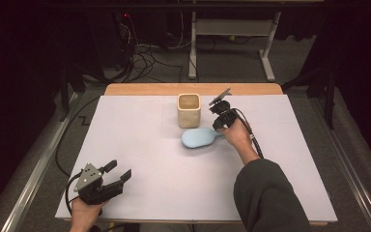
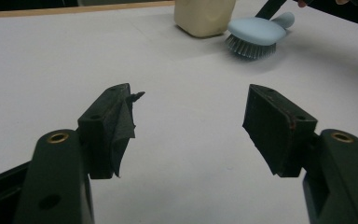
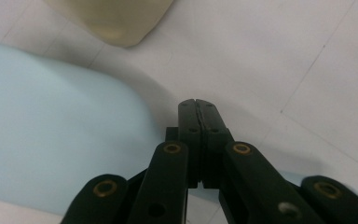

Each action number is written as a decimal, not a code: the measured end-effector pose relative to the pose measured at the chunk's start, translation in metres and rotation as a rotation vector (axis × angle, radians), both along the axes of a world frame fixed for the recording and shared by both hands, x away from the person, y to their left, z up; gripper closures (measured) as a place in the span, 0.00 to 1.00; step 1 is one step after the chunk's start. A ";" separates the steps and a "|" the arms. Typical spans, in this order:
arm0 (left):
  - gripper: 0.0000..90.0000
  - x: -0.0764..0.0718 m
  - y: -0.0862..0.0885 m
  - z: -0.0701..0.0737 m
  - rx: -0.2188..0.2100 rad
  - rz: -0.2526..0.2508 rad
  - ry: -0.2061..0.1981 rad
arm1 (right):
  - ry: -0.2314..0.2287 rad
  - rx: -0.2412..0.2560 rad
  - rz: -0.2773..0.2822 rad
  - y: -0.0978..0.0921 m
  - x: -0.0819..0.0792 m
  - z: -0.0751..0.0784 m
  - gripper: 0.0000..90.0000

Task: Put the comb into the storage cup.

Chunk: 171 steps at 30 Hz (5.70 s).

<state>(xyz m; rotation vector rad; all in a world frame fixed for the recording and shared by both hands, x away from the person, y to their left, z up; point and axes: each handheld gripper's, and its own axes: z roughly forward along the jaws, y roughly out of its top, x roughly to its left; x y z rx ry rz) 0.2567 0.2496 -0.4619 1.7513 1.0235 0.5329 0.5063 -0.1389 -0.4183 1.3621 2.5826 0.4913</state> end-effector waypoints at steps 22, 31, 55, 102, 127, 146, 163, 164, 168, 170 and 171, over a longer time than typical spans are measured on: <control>0.38 0.000 0.000 0.000 0.001 0.013 0.005 | 0.002 0.043 0.026 -0.019 -0.025 0.009 1.00; 0.38 0.001 0.000 -0.001 0.000 0.008 0.008 | 0.008 0.039 0.032 -0.021 -0.027 0.011 1.00; 0.38 0.003 0.000 -0.002 -0.002 0.017 0.014 | 0.039 0.039 0.056 -0.027 -0.052 -0.009 1.00; 0.38 0.002 -0.002 -0.002 -0.013 0.018 0.021 | -0.038 0.123 0.081 -0.024 -0.112 0.011 0.68; 0.38 0.002 -0.002 -0.002 -0.008 0.022 0.014 | -0.014 0.003 0.068 0.007 -0.103 -0.016 0.61; 0.39 0.001 -0.003 -0.001 0.004 0.018 0.022 | -0.007 -0.025 0.106 0.005 -0.097 -0.020 0.78; 0.39 0.002 -0.004 -0.001 0.003 0.007 0.014 | 0.013 0.002 0.146 0.000 -0.094 -0.020 0.79; 0.39 0.002 -0.004 -0.001 0.003 0.006 0.013 | 0.010 0.000 0.151 0.000 -0.094 -0.019 0.78; 0.39 0.001 -0.004 -0.001 0.002 0.005 0.011 | 0.012 0.007 0.158 -0.002 -0.092 -0.019 0.79; 0.39 0.001 -0.004 -0.001 0.002 0.006 0.010 | 0.008 0.005 0.159 -0.002 -0.093 -0.019 0.78; 0.38 0.001 -0.004 -0.001 0.002 0.009 0.010 | 0.008 0.004 0.159 -0.001 -0.093 -0.019 0.79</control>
